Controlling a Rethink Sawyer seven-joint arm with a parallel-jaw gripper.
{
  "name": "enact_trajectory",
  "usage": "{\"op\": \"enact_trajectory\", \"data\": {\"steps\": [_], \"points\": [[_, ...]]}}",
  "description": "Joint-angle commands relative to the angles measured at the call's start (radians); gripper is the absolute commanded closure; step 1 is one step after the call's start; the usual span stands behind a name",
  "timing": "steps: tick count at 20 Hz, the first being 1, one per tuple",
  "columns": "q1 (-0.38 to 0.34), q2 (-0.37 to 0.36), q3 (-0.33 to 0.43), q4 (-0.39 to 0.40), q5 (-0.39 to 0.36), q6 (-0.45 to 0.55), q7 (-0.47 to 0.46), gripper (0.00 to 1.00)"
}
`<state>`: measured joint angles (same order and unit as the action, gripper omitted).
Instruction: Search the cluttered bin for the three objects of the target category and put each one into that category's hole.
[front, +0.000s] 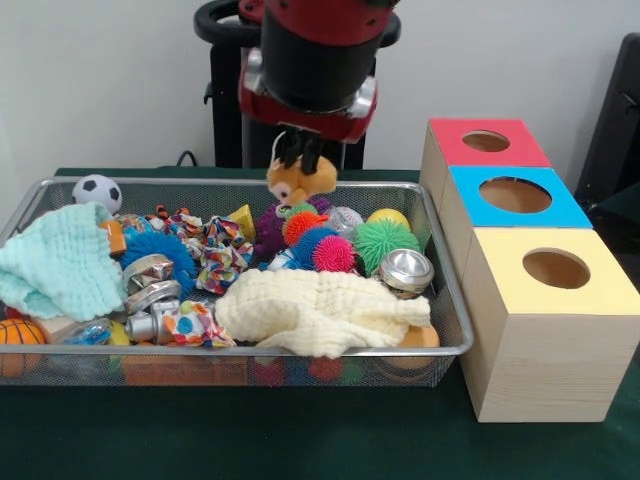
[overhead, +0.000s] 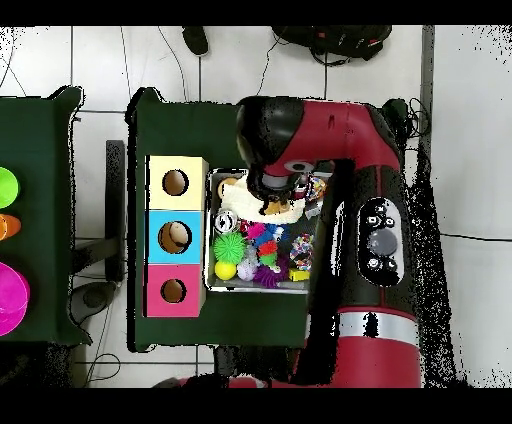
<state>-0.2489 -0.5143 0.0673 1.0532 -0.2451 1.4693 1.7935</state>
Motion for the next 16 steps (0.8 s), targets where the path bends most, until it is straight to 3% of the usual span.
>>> {"op": "enact_trajectory", "data": {"steps": [1,8,16], "points": [[0.065,-0.125,-0.017,0.21,0.075,0.077,0.168,1.0],[0.154,-0.27,-0.096,0.413,0.122,-0.014,0.208,1.0],[0.221,-0.407,-0.173,0.619,0.172,-0.133,0.191,1.0]]}}
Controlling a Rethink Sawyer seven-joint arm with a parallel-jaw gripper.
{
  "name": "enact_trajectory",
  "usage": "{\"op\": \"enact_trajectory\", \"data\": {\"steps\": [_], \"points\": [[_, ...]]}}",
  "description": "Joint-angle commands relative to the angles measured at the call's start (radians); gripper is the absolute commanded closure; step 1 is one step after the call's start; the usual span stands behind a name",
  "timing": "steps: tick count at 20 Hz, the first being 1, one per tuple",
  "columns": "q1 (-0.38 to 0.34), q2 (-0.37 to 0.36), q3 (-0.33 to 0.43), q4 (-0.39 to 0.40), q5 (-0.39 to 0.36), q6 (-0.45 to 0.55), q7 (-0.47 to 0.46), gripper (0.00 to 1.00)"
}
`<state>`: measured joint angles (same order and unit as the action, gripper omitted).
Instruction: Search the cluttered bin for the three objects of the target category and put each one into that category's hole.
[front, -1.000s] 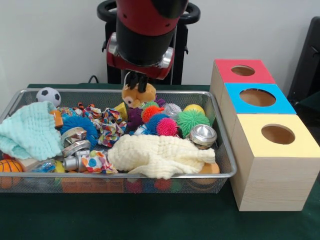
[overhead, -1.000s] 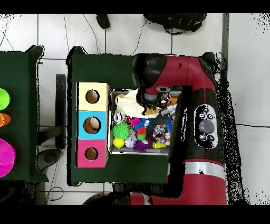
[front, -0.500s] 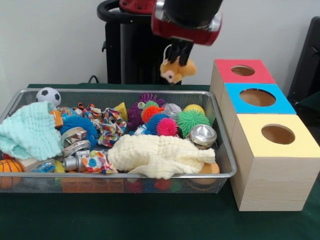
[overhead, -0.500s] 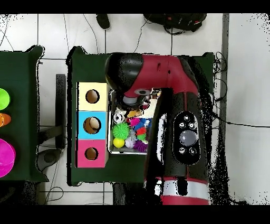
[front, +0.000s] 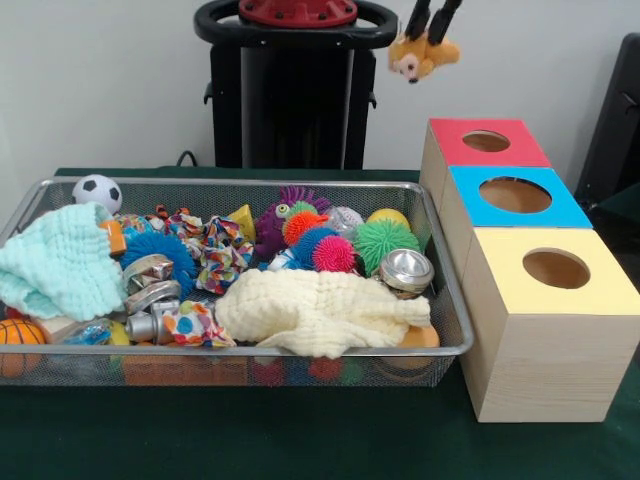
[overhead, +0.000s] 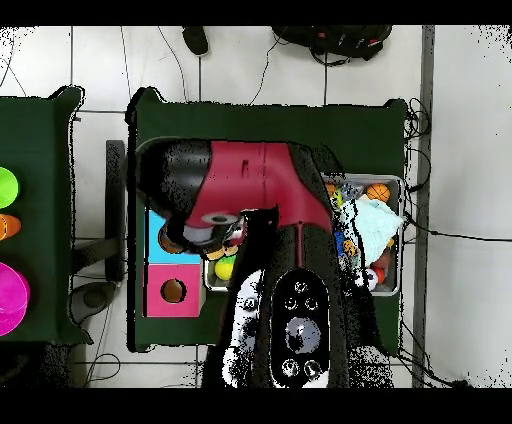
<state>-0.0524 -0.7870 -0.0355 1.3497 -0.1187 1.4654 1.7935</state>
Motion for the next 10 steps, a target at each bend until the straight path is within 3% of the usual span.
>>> {"op": "enact_trajectory", "data": {"steps": [1,10], "points": [[0.033,-0.147,-0.079,0.349,0.048,-0.153,0.191,1.0],[0.093,-0.195,-0.133,0.552,0.071,-0.4,0.21,1.0]]}}
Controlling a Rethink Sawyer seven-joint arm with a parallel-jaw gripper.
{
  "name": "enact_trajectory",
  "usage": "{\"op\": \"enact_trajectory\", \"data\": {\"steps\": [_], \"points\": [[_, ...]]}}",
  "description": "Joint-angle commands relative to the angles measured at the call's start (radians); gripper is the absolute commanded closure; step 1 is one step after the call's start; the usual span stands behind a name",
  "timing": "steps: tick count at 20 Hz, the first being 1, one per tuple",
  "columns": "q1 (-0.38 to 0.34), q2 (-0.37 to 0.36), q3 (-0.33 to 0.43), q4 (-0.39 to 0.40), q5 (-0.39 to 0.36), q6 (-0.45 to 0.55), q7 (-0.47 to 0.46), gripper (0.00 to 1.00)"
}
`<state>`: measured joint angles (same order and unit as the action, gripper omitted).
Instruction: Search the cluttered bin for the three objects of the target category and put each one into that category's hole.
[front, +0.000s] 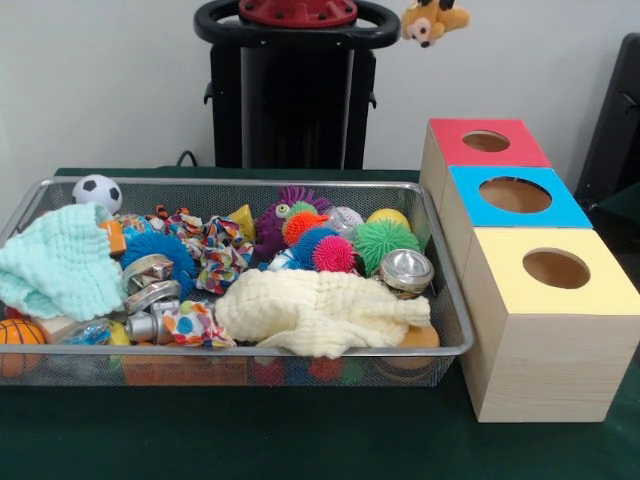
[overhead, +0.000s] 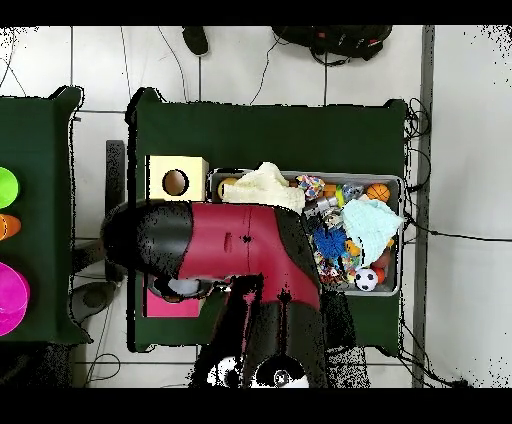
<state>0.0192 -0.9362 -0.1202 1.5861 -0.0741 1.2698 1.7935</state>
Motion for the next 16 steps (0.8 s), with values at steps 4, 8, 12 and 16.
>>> {"op": "enact_trajectory", "data": {"steps": [4,8,12,16], "points": [[0.071,-0.064,-0.073,0.381,0.029,-0.283,0.24,1.0],[0.127,-0.072,-0.099,0.432,0.029,-0.354,0.275,1.0],[0.174,-0.066,-0.12,0.441,0.044,-0.363,0.301,1.0],[0.202,-0.055,-0.135,0.428,0.06,-0.357,0.306,1.0]]}}
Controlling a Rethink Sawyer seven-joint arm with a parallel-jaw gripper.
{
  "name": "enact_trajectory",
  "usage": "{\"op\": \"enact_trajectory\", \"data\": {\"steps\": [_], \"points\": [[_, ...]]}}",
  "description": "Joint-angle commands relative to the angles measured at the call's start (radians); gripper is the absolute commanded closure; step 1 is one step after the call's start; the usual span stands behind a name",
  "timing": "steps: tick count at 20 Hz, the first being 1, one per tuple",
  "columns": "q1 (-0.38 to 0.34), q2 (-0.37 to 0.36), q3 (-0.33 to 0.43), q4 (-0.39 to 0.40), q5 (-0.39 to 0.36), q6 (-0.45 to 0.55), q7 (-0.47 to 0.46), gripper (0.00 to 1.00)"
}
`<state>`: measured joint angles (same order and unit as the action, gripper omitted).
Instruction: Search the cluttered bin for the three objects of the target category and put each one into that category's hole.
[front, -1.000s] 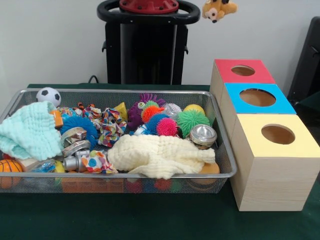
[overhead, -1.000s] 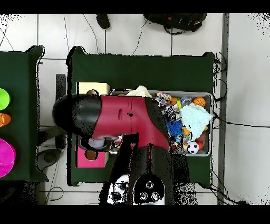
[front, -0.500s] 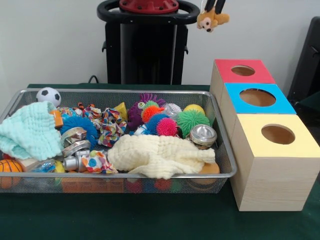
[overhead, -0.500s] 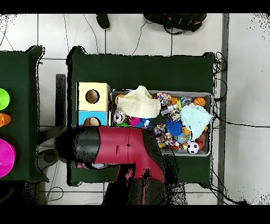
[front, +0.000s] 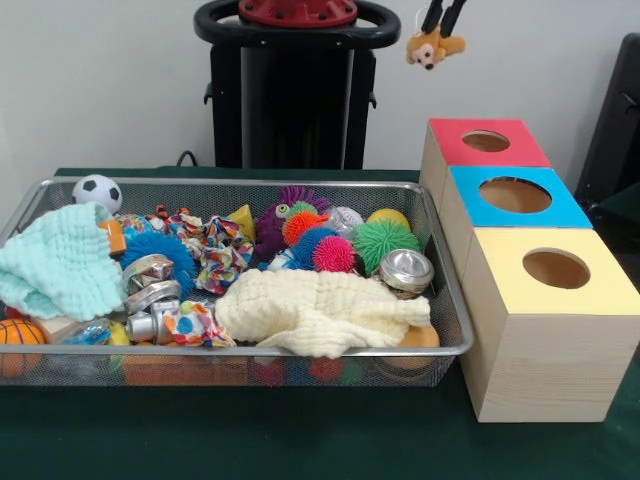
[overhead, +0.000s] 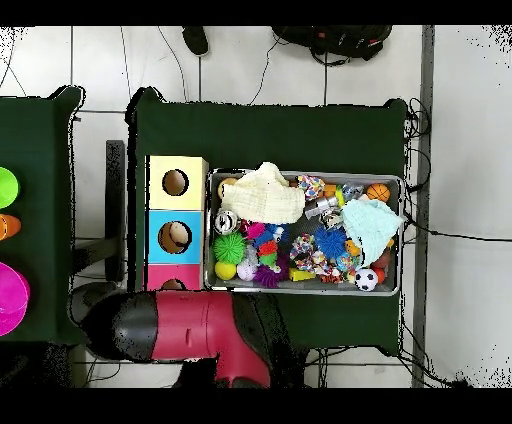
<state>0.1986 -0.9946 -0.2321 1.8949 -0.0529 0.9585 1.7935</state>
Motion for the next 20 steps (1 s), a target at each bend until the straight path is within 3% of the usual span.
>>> {"op": "enact_trajectory", "data": {"steps": [1,20], "points": [[0.027,0.009,-0.026,0.115,0.042,-0.046,0.306,1.0],[0.069,0.166,-0.017,0.076,0.127,-0.167,0.359,1.0]]}}
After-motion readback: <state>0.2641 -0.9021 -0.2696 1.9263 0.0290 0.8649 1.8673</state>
